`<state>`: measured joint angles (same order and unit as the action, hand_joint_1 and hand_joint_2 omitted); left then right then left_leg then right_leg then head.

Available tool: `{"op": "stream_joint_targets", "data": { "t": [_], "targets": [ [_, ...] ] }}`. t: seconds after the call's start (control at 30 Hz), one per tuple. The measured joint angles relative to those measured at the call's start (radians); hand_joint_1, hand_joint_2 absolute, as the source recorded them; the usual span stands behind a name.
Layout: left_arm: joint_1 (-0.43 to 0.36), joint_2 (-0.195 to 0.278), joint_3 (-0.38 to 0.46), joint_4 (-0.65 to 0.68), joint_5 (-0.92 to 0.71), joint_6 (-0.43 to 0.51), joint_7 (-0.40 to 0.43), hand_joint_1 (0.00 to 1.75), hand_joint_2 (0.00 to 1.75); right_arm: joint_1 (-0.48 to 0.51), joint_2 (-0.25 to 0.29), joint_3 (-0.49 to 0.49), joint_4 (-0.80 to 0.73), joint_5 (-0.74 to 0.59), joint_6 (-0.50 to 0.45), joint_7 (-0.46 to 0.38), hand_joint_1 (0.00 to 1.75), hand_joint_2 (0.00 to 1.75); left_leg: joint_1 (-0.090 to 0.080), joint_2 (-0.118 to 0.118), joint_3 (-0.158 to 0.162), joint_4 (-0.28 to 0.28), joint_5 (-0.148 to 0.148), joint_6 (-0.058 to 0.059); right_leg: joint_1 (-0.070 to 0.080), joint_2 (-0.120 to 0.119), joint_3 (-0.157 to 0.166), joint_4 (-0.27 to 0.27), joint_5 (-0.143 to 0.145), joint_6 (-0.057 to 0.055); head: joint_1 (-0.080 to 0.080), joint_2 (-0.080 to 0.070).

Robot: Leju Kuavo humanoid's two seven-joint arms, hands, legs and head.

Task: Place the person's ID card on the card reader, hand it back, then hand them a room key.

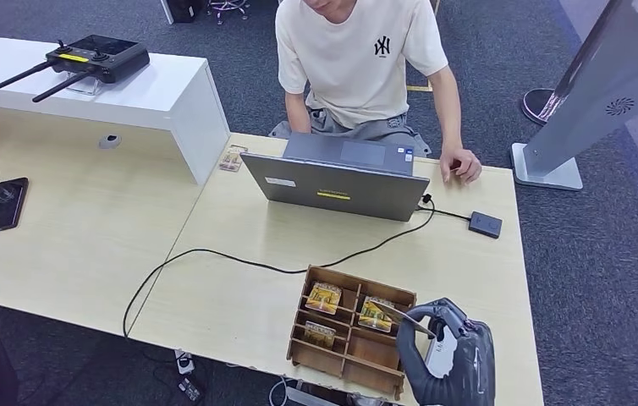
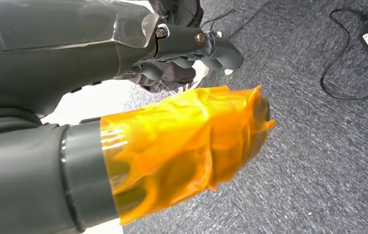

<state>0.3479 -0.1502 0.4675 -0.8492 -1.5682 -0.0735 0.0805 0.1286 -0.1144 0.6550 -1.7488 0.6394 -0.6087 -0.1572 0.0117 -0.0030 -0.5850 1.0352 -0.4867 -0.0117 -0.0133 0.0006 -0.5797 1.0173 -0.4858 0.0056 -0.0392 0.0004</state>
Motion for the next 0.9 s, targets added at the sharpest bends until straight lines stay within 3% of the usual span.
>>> {"op": "stream_joint_targets", "data": {
  "t": [0.9],
  "targets": [
    [-0.004,0.023,-0.019,0.009,0.0,0.026,-0.006,0.0,0.0,0.017,0.042,-0.043,-0.044,0.07,-0.018,0.023,1.75,1.75,0.0,0.0,0.0,0.0,0.0,0.0,0.0,0.0,0.0,0.0,0.0,0.0,0.0,0.0]
  ]
}}
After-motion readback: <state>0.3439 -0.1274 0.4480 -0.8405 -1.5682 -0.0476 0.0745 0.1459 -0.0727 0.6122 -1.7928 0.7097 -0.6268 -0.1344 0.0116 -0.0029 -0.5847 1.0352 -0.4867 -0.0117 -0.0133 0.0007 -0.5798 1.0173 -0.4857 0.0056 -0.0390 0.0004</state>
